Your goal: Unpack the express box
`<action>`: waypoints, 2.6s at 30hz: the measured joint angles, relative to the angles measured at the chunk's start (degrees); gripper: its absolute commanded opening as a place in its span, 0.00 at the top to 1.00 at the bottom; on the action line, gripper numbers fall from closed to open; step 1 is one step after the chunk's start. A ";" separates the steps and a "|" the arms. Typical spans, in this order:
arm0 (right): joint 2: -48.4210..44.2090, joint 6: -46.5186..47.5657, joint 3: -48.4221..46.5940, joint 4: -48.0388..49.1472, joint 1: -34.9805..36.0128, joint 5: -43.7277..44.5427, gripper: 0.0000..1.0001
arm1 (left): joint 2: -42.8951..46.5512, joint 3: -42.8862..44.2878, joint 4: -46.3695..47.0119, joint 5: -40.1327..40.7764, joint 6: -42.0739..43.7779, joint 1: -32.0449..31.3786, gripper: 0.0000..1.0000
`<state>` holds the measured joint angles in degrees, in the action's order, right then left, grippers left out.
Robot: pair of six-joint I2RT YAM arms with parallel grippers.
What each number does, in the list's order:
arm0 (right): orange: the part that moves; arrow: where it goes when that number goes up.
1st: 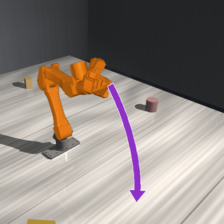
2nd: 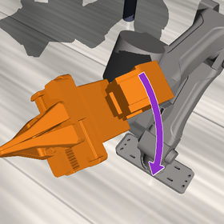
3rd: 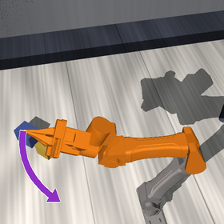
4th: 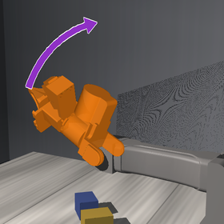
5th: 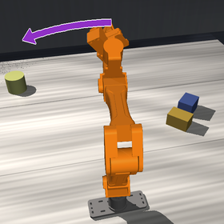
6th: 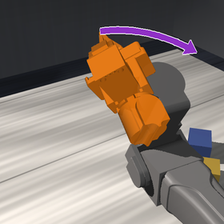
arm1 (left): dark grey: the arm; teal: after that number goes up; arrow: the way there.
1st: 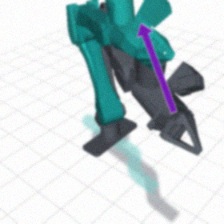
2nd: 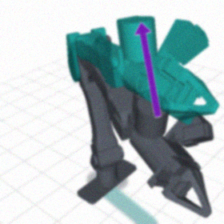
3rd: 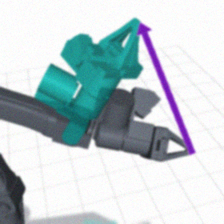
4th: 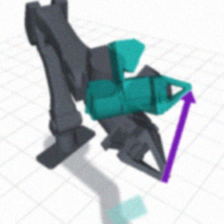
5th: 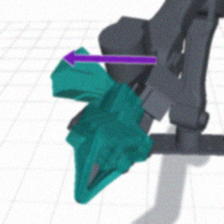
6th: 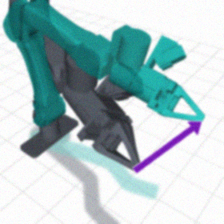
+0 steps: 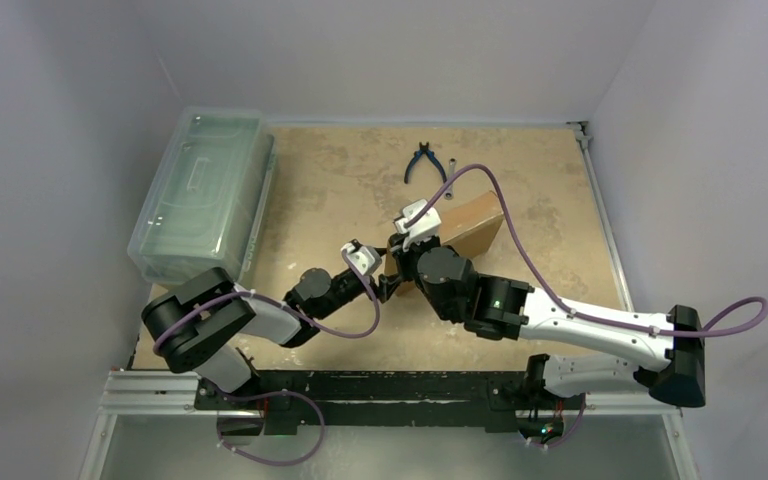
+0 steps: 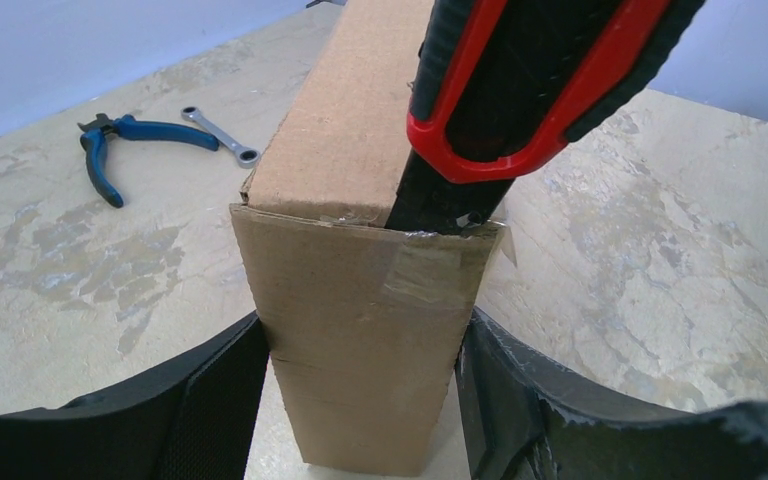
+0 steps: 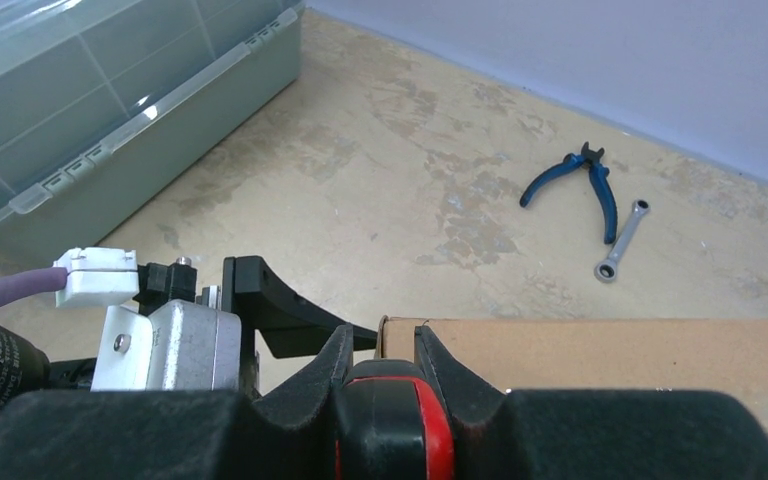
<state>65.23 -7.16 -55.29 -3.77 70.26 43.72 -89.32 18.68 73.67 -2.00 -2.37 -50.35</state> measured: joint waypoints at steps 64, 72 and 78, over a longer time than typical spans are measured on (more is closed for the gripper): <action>-3.82 0.70 -21.40 -17.00 -13.57 14.62 1.00 | 5.14 -2.43 -5.16 10.14 -2.99 -2.56 0.75; 4.50 -9.03 -16.70 -29.11 -40.33 4.92 1.00 | 7.89 0.81 -13.94 11.43 -16.61 -2.16 0.75; 18.88 -13.46 -14.91 -37.16 -45.20 5.14 1.00 | 13.25 4.02 -28.37 11.45 -28.02 -1.99 0.74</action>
<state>84.12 -20.62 -70.19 -40.93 25.06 48.86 -76.07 22.70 45.30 9.45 -30.39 -52.34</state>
